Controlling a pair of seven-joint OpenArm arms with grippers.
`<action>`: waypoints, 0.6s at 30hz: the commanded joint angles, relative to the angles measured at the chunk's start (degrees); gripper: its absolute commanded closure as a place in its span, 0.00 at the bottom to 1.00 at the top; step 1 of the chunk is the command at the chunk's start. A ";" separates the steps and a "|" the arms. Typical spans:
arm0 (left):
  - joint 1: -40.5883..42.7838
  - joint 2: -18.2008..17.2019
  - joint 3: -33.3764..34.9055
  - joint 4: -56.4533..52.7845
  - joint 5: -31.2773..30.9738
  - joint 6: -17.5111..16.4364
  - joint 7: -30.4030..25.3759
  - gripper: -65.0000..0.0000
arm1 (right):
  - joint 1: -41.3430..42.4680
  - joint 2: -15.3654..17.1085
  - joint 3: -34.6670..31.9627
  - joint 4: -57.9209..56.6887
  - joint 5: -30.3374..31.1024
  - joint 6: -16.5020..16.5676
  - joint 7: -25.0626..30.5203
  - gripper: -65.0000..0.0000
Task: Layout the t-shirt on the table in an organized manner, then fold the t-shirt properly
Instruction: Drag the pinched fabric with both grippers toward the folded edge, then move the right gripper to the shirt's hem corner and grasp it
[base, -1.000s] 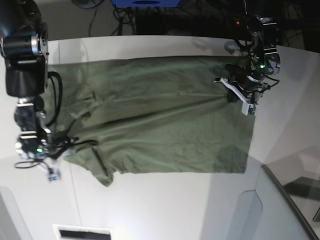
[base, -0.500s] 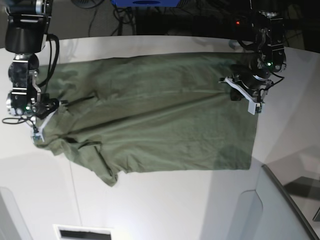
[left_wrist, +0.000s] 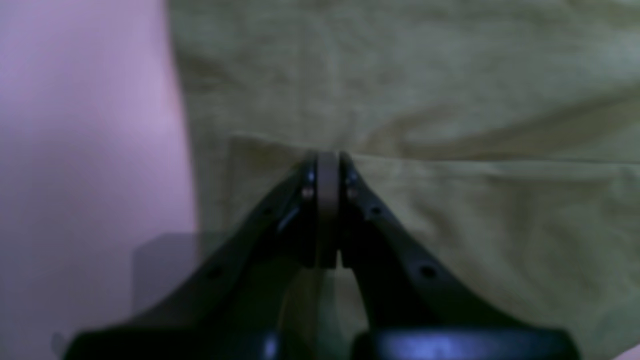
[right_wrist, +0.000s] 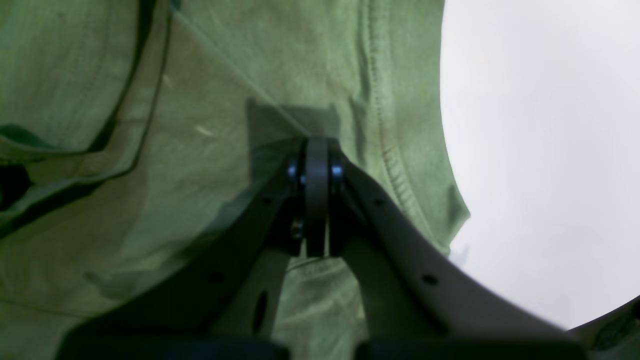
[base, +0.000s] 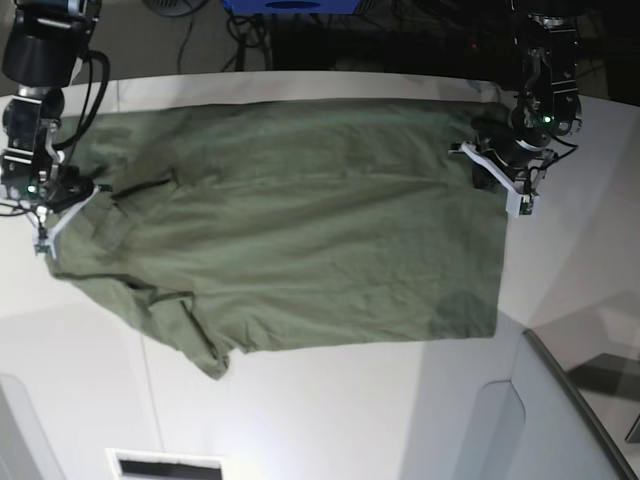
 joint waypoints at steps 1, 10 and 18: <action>-0.46 -0.75 -0.19 0.68 -0.50 -0.07 -1.11 1.00 | -0.60 0.57 0.18 -0.17 -0.97 -0.14 -3.25 1.00; -0.46 -0.49 -0.19 0.68 5.04 0.01 -1.19 1.00 | -1.83 0.31 0.27 1.77 -0.97 -0.40 -5.63 1.00; -0.90 0.39 -0.28 2.44 8.20 0.01 -1.02 1.00 | -4.47 -2.51 -0.35 16.01 -1.15 -4.97 -8.53 1.00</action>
